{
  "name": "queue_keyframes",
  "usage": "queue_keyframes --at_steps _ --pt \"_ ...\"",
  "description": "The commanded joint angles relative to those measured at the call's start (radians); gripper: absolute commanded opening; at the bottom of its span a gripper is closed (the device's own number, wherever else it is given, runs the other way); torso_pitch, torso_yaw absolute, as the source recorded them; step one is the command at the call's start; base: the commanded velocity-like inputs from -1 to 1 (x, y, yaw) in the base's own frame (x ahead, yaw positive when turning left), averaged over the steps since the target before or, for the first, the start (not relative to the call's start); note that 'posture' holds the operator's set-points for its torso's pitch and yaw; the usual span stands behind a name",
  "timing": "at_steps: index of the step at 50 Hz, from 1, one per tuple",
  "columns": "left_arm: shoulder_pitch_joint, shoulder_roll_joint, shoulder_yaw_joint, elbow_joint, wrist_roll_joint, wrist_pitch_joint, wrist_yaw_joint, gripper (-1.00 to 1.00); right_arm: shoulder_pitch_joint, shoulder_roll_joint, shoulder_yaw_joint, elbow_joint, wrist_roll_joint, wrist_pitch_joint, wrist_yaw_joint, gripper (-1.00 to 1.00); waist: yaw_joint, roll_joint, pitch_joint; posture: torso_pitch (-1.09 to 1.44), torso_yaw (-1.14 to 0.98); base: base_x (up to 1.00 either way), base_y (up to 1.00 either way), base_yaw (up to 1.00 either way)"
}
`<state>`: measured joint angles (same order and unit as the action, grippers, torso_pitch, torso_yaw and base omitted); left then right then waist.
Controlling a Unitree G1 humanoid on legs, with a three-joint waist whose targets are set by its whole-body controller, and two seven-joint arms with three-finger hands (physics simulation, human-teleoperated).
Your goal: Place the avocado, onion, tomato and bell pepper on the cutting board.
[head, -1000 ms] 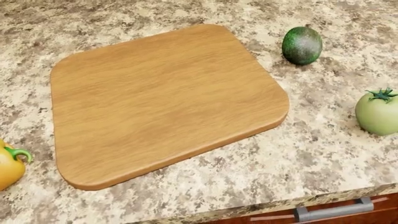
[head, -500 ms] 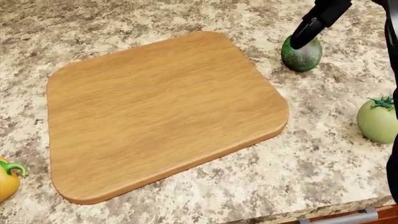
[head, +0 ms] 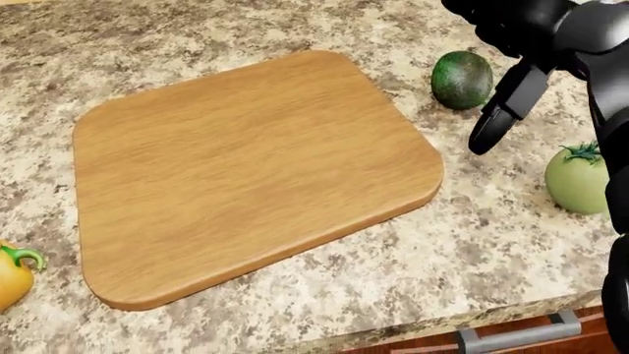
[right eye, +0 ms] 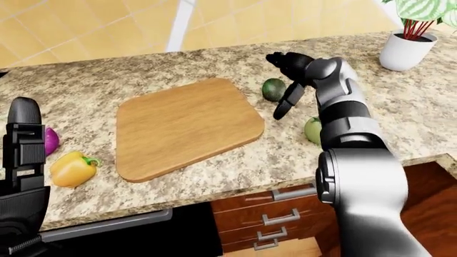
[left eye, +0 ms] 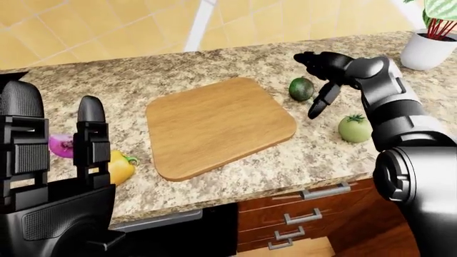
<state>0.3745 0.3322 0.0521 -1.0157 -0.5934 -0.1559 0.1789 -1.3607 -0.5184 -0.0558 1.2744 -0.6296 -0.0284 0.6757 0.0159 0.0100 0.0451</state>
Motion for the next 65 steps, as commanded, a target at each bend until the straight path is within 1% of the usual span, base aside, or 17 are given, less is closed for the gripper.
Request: queue_keyframes --at_steps 1,14,21,23,27,29,33,35,37,40,41,43,44,46,50,56,65 --pt "-0.003 0.006 0.01 -0.032 0.003 -0.024 -0.006 1.0 -0.055 -0.012 -0.005 -0.033 -0.011 -0.014 -0.014 1.0 0.0 -0.003 -0.023 0.0 0.0 0.0 0.0 0.0" --pt "-0.009 0.013 0.014 -0.032 -0.01 -0.017 0.0 1.0 -0.096 0.005 0.009 0.026 -0.116 0.004 -0.03 1.0 -0.002 0.001 -0.026 0.0 0.0 0.0 0.0 0.0" --pt "-0.009 0.014 0.014 -0.032 -0.012 -0.017 0.0 1.0 -0.122 0.016 0.0 0.047 -0.157 0.021 -0.052 1.0 -0.002 0.003 -0.028 0.0 0.0 0.0 0.0 0.0" --pt "-0.011 0.013 0.016 -0.032 -0.014 -0.015 0.001 1.0 -0.131 0.019 -0.003 0.051 -0.167 0.02 -0.076 1.0 -0.002 0.004 -0.028 0.0 0.0 0.0 0.0 0.0" --pt "-0.011 0.008 0.02 -0.032 -0.017 -0.012 -0.004 1.0 -0.146 0.015 -0.018 0.058 -0.176 0.012 -0.179 1.0 -0.002 0.005 -0.028 0.0 0.0 0.0 0.0 0.0" --pt "-0.008 0.006 0.016 -0.032 -0.013 -0.014 -0.007 1.0 -0.151 0.013 -0.026 0.058 -0.174 0.005 -0.208 1.0 -0.001 0.005 -0.028 0.0 0.0 0.0 0.0 0.0" --pt "-0.005 0.004 0.013 -0.032 -0.011 -0.015 -0.009 1.0 -0.152 0.014 -0.025 0.06 -0.183 0.013 -0.219 1.0 0.0 0.003 -0.028 0.0 0.0 0.0 0.0 0.0" --pt "-0.002 0.004 0.011 -0.032 -0.011 -0.018 -0.012 1.0 -0.154 0.016 -0.025 0.062 -0.189 0.008 -0.238 1.0 0.0 0.002 -0.028 0.0 0.0 0.0 0.0 0.0" --pt "0.001 0.004 0.008 -0.032 -0.009 -0.021 -0.014 1.0 -0.157 0.018 -0.026 0.063 -0.194 -0.003 -0.285 1.0 0.0 0.001 -0.029 0.0 0.0 0.0 0.0 0.0" --pt "0.001 0.004 0.007 -0.032 -0.009 -0.02 -0.014 1.0 -0.146 0.025 -0.018 0.065 -0.208 -0.011 -0.283 1.0 0.001 0.0 -0.029 0.0 0.0 0.0 0.0 0.0" --pt "0.0 0.003 0.008 -0.032 -0.01 -0.02 -0.014 1.0 -0.143 0.029 -0.023 0.066 -0.204 -0.013 -0.28 1.0 0.001 0.0 -0.029 0.0 0.0 0.0 0.0 0.0" --pt "-0.001 0.002 0.01 -0.032 -0.011 -0.018 -0.015 1.0 -0.14 0.035 -0.024 0.067 -0.208 -0.018 -0.302 1.0 0.001 0.0 -0.03 0.0 0.0 0.0 0.0 0.0" --pt "-0.005 0.001 0.013 -0.032 -0.014 -0.012 -0.013 1.0 -0.135 0.037 -0.016 0.068 -0.221 -0.029 -0.339 1.0 0.002 -0.001 -0.03 0.0 0.0 0.0 0.0 0.0" --pt "-0.004 0.0 0.015 -0.032 -0.016 -0.012 -0.016 1.0 -0.126 0.043 -0.018 0.071 -0.227 -0.026 -0.352 1.0 0.002 -0.001 -0.03 0.0 0.0 0.0 0.0 0.0" --pt "-0.01 -0.002 0.019 -0.032 -0.021 -0.002 -0.015 1.0 -0.102 0.055 -0.023 0.074 -0.231 -0.02 -0.353 1.0 0.004 -0.002 -0.03 0.0 0.0 0.0 0.0 0.0" --pt "-0.007 -0.002 0.015 -0.032 -0.019 -0.005 -0.017 1.0 -0.089 0.048 -0.032 0.074 -0.229 -0.007 -0.35 1.0 0.006 -0.004 -0.032 0.0 0.0 0.0 0.0 0.0" --pt "-0.007 -0.013 0.016 -0.032 -0.015 0.0 -0.027 1.0 -0.067 0.052 -0.031 0.077 -0.23 -0.003 -0.355 1.0 0.007 -0.006 -0.031 0.0 0.0 0.0 0.0 0.0"
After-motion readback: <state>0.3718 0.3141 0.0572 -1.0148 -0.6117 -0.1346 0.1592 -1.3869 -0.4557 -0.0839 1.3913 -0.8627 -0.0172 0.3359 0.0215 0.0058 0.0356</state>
